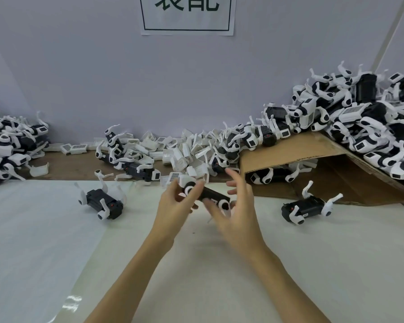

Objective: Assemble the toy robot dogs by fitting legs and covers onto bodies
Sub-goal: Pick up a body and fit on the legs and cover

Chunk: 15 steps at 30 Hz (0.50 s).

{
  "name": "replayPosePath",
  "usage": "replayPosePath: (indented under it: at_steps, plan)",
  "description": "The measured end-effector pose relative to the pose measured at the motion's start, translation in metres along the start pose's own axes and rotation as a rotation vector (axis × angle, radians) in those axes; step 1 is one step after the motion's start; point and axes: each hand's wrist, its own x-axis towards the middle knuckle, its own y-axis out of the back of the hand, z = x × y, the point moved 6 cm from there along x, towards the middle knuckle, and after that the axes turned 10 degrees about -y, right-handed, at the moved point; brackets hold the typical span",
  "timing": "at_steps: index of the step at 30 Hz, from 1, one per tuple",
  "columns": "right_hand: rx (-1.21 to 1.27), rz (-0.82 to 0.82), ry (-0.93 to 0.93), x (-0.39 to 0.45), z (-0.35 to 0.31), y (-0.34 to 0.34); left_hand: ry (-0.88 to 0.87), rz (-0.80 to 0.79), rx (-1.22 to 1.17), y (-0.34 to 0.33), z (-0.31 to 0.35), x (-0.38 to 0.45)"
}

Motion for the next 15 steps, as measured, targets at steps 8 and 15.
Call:
replayPosePath:
  at_steps: [8, 15]
  plan:
    - [0.468, -0.351, -0.422, 0.002, 0.028, -0.018, 0.086, -0.159, -0.055, 0.025, -0.013, 0.011]
    - [0.039, -0.307, -0.035, -0.018, 0.005, -0.036, -0.025, 0.415, -0.211, 0.046, -0.016, 0.005]
